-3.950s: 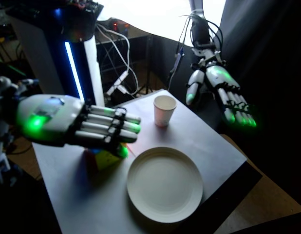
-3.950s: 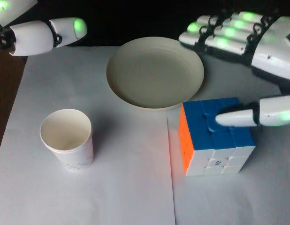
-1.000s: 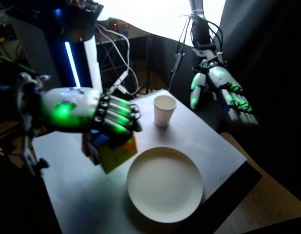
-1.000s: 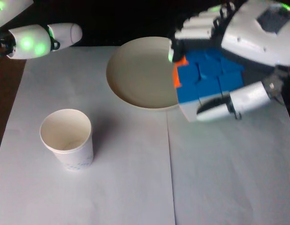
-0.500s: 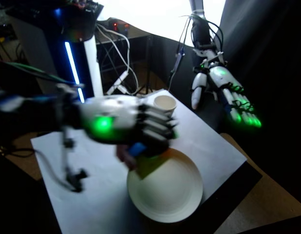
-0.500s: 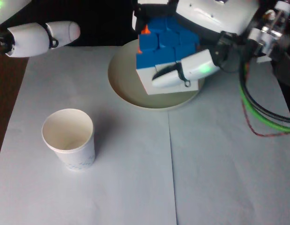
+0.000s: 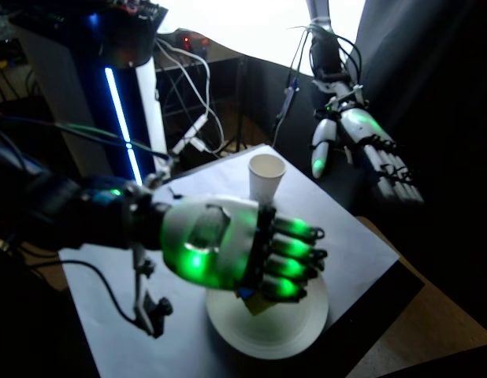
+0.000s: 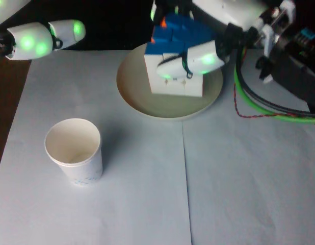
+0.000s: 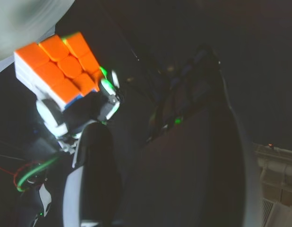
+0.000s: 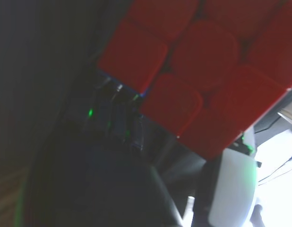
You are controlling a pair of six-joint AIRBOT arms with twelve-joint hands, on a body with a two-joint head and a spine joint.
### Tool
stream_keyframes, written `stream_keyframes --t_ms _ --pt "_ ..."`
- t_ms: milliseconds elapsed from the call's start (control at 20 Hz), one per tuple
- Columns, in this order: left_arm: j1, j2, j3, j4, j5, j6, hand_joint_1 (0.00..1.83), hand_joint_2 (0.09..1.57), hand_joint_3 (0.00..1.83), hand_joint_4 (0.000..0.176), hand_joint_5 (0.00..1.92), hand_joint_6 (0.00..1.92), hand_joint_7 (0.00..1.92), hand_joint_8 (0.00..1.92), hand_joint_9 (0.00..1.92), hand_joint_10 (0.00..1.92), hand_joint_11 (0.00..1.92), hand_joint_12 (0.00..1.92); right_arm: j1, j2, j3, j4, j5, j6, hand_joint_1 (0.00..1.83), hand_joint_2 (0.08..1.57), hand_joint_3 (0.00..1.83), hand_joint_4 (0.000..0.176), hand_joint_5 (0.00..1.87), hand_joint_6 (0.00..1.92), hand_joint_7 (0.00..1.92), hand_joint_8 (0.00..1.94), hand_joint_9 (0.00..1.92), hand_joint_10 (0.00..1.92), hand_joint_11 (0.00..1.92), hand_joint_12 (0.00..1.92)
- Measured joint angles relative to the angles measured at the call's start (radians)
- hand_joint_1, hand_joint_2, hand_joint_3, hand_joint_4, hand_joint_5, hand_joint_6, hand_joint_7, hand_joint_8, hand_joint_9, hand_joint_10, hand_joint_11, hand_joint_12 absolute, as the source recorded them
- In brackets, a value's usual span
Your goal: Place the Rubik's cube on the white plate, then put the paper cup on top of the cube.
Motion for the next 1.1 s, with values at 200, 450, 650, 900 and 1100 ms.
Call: stream_keyframes --t_ms 200,450,650,900,1100 --pt "0.0 0.0 0.0 0.001 -0.002 0.0 0.16 1.3 0.0 0.077 0.0 0.0 0.0 0.0 0.0 0.0 0.0 0.0 -0.019 -0.016 0.013 0.028 -0.012 0.0 1.08 1.15 0.0 0.0 0.16 0.8 0.31 0.63 0.26 1.28 0.19 1.84" --pt "0.0 0.0 0.0 -0.002 -0.002 0.0 0.25 1.33 0.01 0.07 0.0 0.0 0.0 0.0 0.0 0.0 0.0 0.0 -0.04 -0.035 0.026 0.063 -0.023 0.001 0.9 1.15 0.0 0.0 0.16 0.1 0.18 0.0 0.1 0.65 0.0 1.66" --pt "0.0 0.0 0.0 -0.006 -0.002 0.0 0.23 1.32 0.0 0.092 0.0 0.0 0.0 0.0 0.0 0.0 0.0 0.0 -0.05 -0.035 0.027 0.083 -0.015 0.001 0.64 1.14 0.0 0.027 0.0 0.0 0.0 0.0 0.07 0.23 0.0 1.31" --pt "0.006 0.0 0.0 -0.013 -0.016 0.0 0.22 1.32 0.0 0.092 0.0 0.0 0.0 0.0 0.0 0.0 0.0 0.0 -0.053 -0.032 0.024 0.096 -0.013 0.002 0.46 1.12 0.0 0.072 0.0 0.0 0.0 0.0 0.01 0.03 0.0 0.66" --pt "0.012 0.0 0.0 -0.018 -0.013 0.0 0.26 1.31 0.0 0.102 0.0 0.0 0.0 0.0 0.0 0.0 0.01 0.01 -0.064 -0.012 0.009 0.095 -0.015 0.003 0.42 1.08 0.0 0.094 0.0 0.0 0.0 0.0 0.0 0.0 0.0 0.13"
